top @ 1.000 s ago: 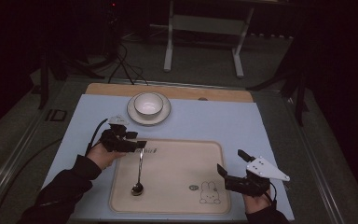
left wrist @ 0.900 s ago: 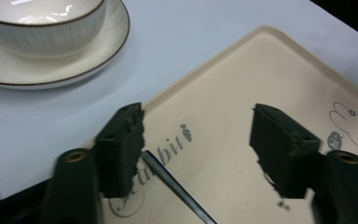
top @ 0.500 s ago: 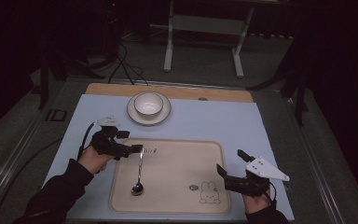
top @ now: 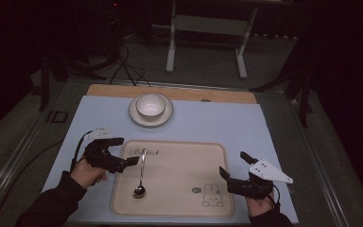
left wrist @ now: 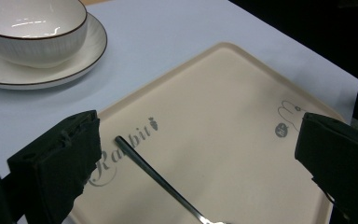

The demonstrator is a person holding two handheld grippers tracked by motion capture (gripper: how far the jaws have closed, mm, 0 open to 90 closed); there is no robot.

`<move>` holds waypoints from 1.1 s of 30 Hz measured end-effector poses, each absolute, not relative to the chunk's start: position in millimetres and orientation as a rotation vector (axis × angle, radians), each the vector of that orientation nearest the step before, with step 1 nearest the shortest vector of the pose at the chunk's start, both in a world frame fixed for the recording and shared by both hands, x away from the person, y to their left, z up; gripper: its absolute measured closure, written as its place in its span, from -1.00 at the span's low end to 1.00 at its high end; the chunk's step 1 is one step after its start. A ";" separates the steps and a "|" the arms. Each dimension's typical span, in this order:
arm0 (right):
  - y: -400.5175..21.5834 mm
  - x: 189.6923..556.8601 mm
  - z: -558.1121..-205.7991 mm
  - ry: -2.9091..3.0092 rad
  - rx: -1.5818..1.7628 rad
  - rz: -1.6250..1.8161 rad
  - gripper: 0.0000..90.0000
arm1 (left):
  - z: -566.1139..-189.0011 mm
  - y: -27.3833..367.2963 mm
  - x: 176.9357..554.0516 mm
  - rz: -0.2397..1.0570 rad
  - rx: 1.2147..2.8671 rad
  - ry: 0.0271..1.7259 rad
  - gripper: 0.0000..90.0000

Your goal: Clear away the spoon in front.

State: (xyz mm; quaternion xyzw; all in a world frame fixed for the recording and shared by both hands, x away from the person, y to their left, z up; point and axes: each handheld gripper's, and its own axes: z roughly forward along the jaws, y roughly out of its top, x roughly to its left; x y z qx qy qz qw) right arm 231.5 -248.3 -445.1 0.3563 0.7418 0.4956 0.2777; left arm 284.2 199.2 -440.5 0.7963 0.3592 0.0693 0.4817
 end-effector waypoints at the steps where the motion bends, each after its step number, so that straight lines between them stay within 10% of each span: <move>1: -248.3 231.5 -445.1 1.991 0.956 1.330 -0.73 | -441.4 199.5 282.3 0.169 1.938 0.876 -0.99; 33: -248.4 232.4 -446.6 1.999 0.953 1.326 -0.73 | -492.4 208.3 258.8 0.280 1.815 0.734 -0.98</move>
